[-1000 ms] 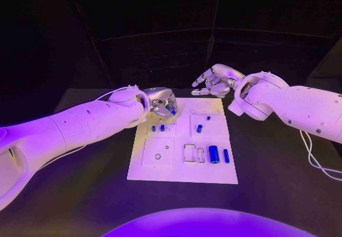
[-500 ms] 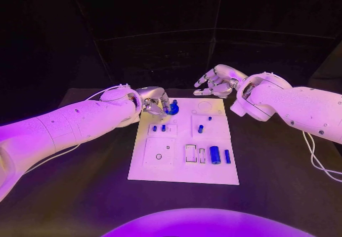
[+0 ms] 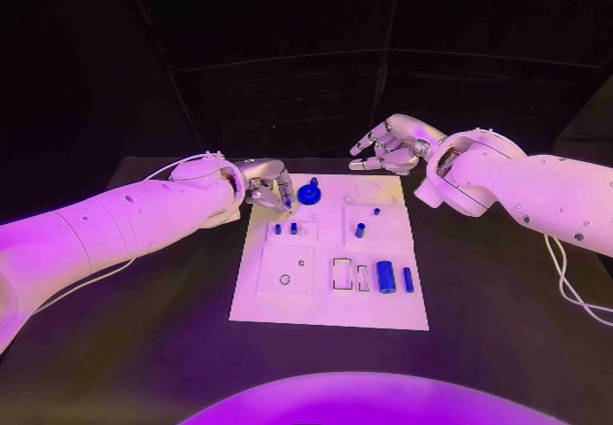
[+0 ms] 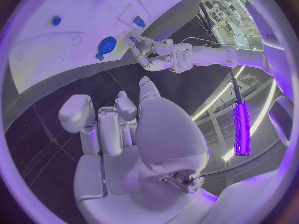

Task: Assemble the parts on the task board

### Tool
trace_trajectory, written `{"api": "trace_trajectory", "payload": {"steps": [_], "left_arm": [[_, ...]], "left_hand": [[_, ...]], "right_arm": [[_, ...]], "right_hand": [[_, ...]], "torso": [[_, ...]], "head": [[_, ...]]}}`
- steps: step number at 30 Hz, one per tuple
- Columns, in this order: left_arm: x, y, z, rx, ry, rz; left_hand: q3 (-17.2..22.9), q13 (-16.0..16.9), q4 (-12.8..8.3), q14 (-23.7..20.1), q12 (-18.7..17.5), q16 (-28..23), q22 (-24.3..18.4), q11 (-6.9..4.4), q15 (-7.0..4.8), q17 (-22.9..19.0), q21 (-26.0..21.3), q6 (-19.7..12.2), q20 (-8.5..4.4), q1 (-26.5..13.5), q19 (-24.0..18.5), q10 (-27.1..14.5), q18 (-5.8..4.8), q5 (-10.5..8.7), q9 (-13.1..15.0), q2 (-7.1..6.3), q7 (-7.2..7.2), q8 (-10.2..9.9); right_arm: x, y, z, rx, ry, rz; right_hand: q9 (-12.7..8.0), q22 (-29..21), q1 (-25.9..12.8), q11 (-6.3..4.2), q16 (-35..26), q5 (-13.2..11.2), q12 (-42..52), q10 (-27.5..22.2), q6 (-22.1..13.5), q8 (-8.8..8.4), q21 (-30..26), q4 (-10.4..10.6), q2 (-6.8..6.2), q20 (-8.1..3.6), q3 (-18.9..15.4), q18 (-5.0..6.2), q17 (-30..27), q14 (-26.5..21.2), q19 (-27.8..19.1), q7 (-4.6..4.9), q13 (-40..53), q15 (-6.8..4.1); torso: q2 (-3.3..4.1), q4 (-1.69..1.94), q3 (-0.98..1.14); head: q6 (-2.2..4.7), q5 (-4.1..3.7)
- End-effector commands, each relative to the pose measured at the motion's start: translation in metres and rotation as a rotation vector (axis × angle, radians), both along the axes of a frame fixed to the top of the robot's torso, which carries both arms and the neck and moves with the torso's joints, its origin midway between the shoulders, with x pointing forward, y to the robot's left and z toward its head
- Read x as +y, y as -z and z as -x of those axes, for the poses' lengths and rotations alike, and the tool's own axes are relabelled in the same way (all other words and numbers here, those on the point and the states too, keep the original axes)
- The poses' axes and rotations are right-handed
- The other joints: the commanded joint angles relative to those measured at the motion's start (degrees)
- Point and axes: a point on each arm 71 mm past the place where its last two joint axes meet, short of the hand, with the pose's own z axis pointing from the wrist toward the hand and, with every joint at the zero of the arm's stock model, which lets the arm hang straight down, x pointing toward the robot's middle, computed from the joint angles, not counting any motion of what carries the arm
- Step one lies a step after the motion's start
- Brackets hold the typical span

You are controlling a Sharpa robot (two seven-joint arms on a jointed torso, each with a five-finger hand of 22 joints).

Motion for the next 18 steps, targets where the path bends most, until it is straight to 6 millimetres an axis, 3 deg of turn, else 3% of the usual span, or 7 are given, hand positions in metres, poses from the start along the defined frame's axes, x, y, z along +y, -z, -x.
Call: {"api": "trace_trajectory", "payload": {"steps": [1, 18], "left_arm": [[0.0003, 0.0020, 0.0007, 0.029, 0.001, -0.010], [-0.0047, 0.0052, 0.0019, 0.044, 0.015, -0.011]], "left_hand": [[0.2, -0.1, -0.1, 1.3, -0.4, 0.1, 0.1, -0.11, -0.30, -0.1, 0.4, 0.4, 0.04, -0.6, 0.4, 0.5, -1.20, -0.24, 0.0, -0.02, 0.17, -0.2], [0.2, -0.1, -0.1, 1.3, -0.5, 0.1, 0.0, -0.14, -0.30, -0.2, 0.3, 0.5, 0.04, -0.6, 0.4, 0.6, -1.18, -0.24, 0.0, -0.01, 0.14, -0.2]], "right_arm": [[0.0003, -0.0013, -0.0003, -0.002, -0.003, -0.003], [0.0013, -0.0013, -0.0005, -0.003, -0.004, -0.004]], "right_hand": [[0.1, -0.1, 0.1, 0.06, -0.3, 0.2, -0.1, -0.3, 0.1, 0.24, -0.3, 0.0, 0.59, -0.06, -0.2, 0.91, 1.4, 2.8, -0.4, 0.05, 0.0, -0.22], [0.1, -0.1, 0.1, 0.06, -0.3, 0.2, -0.1, -0.3, 0.1, 0.24, -0.3, 0.0, 0.59, -0.06, -0.2, 0.91, 1.4, 2.8, -0.4, 0.05, 0.0, -0.22]], "torso": [[0.02, -0.06, -0.01], [-0.01, -0.07, 0.02]], "head": [[-0.04, 0.08], [-0.11, -0.01]]}}
